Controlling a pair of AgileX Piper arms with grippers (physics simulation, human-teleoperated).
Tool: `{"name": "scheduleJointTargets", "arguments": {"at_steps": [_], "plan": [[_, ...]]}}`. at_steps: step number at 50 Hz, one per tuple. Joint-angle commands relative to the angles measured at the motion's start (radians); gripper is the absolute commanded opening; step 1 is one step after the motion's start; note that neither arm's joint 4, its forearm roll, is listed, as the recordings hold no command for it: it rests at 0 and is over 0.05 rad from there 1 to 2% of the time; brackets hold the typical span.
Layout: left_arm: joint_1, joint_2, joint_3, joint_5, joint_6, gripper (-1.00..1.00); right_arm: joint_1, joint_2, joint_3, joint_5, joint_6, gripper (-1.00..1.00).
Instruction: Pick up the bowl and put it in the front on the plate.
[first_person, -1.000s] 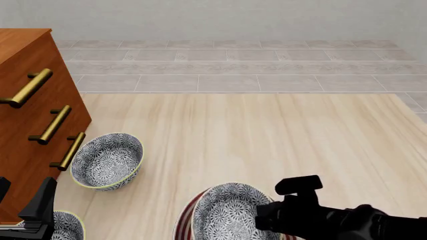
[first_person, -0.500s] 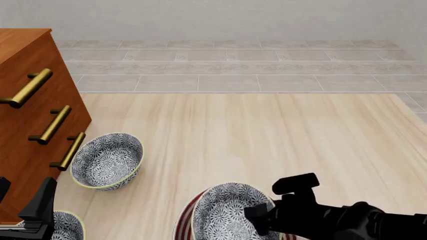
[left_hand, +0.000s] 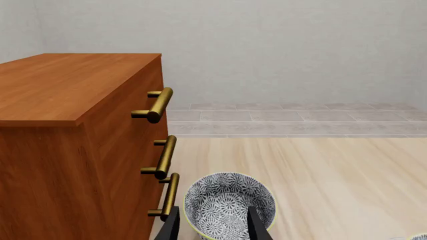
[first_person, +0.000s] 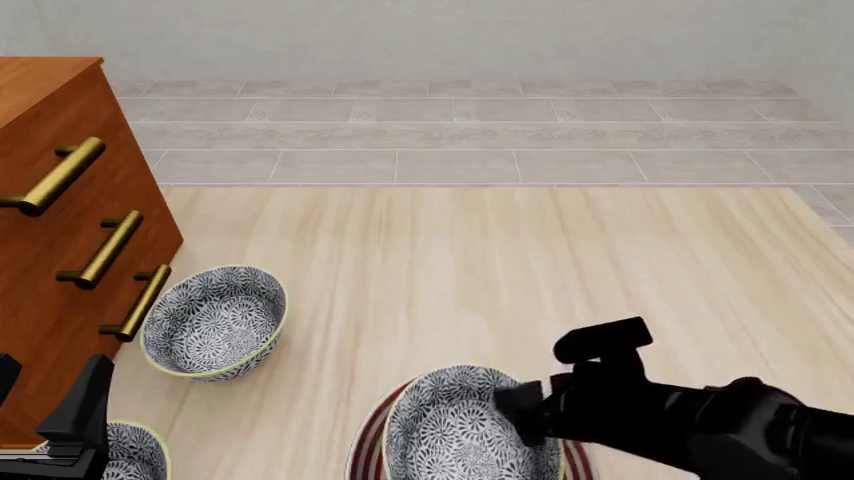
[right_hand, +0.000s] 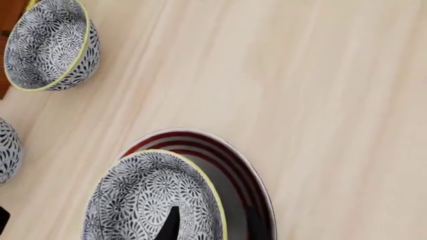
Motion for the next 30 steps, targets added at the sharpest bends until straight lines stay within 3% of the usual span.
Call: {"name": "scheduleJointTargets", "arguments": {"at_steps": [1, 11, 30], "plan": [[0.0, 0.0, 0.0, 0.0, 0.0, 1.0, -0.029, -0.067, -0.047, 0.087, -0.04, 1.0], [0.0, 0.0, 0.0, 0.0, 0.0, 1.0, -0.066, -0.144, -0.106, 0.17, -0.085, 1.0], [0.0, 0.0, 0.0, 0.0, 0.0, 1.0, -0.116, -0.223, -0.152, 0.215, -0.127, 1.0]]}}
